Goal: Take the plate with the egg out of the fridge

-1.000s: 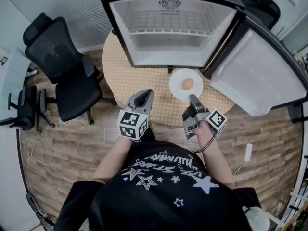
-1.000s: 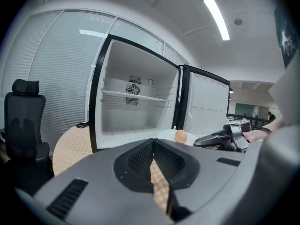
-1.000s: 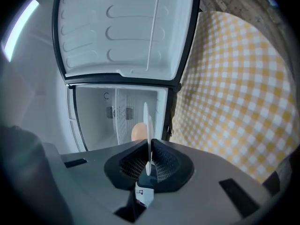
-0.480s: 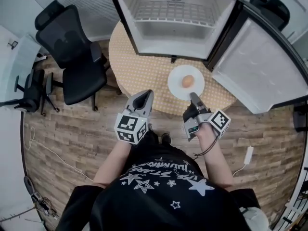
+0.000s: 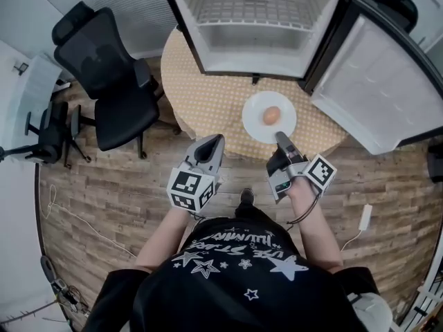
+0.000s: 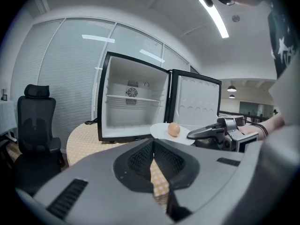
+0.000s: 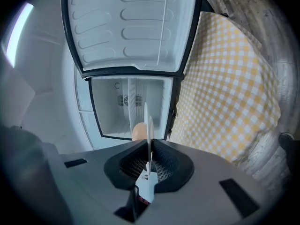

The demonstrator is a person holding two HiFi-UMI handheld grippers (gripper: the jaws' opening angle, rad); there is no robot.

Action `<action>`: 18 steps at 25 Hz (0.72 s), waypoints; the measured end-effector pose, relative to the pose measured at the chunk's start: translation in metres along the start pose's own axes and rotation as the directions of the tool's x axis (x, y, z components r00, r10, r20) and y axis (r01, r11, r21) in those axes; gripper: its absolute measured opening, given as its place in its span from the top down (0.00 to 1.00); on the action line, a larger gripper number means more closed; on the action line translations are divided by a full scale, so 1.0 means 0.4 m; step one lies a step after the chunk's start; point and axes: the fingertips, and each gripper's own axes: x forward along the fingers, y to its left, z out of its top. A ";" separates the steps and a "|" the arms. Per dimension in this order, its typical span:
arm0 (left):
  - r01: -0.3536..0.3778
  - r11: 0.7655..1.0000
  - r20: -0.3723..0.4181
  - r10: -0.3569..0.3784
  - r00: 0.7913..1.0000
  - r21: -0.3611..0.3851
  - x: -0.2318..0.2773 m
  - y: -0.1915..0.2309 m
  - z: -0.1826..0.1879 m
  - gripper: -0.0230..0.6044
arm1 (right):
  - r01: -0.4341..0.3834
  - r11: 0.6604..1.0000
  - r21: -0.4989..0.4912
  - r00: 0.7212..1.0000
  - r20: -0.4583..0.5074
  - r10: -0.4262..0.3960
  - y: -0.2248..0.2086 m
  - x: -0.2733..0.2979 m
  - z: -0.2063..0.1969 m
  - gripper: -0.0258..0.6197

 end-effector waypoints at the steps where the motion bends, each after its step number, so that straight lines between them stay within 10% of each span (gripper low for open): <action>1: 0.003 1.000 0.002 -0.003 1.000 -0.003 -0.009 0.000 -0.004 0.95 | 0.004 1.000 -0.001 1.000 0.004 -0.004 0.000 -0.005 -0.009 0.90; 18: 0.075 0.997 0.063 -0.074 0.995 -0.004 -0.317 -0.037 -0.057 0.95 | -0.001 1.000 -0.018 0.998 0.067 0.002 0.060 -0.189 -0.279 0.90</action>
